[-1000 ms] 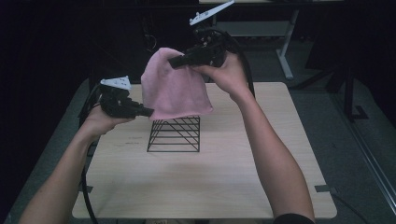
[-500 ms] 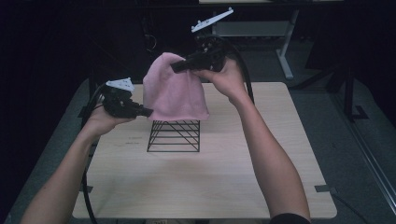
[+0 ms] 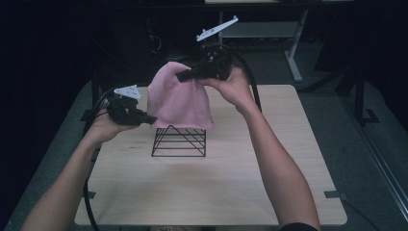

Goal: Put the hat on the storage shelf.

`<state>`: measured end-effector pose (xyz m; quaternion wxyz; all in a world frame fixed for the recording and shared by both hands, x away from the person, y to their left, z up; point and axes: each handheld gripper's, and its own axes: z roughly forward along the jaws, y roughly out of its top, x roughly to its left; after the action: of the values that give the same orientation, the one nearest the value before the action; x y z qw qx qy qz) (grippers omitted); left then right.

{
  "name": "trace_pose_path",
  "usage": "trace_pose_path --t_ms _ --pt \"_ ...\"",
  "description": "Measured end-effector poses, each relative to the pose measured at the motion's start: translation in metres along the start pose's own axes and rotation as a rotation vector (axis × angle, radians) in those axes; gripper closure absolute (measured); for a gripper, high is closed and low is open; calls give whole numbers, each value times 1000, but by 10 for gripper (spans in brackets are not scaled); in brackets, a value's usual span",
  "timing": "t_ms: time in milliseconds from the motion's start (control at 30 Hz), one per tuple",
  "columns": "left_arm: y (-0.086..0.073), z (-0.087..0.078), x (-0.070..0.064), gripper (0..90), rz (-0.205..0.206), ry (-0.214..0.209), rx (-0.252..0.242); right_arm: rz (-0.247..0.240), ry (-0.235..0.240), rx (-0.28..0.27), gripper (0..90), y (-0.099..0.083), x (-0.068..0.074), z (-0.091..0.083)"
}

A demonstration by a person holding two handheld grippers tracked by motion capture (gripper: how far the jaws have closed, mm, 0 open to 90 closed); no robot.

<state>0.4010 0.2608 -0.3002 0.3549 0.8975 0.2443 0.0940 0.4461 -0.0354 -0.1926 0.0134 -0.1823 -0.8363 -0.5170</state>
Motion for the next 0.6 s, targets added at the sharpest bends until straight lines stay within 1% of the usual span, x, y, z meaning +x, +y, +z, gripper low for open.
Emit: trace_pose_path --t_ms 33,100,133,167,200,233,300,433,467,500,533,600 --pt "-1 1 0 827 -1 -3 3 -5 2 0 767 -2 -1 1" --pt "-4 3 -1 828 2 1 11 8 7 10 767 -4 -2 2" --pt "-6 3 -1 828 -9 -1 11 6 13 16 767 -6 -2 5" --pt "-7 3 -1 828 0 2 14 6 13 16 767 -6 -2 5" --pt "-8 4 -1 828 -5 1 21 6 14 18 767 -7 -2 6" --pt "-9 4 -1 828 2 9 22 10 17 23 767 -8 -1 7" --pt "-12 4 -1 830 -9 10 22 7 24 27 766 -10 -1 9" --pt "-15 5 1 830 -6 13 29 -1 32 27 765 -14 -1 13" --pt "-16 5 1 830 -13 10 31 -1 32 27 765 -14 -1 13" --pt "-17 6 1 829 -17 11 31 9 35 29 765 -15 -1 13" --pt "-19 7 1 829 -25 11 29 6 37 31 765 -16 -1 14" --pt "-21 8 1 829 -23 13 35 9 39 31 765 -18 -1 16"
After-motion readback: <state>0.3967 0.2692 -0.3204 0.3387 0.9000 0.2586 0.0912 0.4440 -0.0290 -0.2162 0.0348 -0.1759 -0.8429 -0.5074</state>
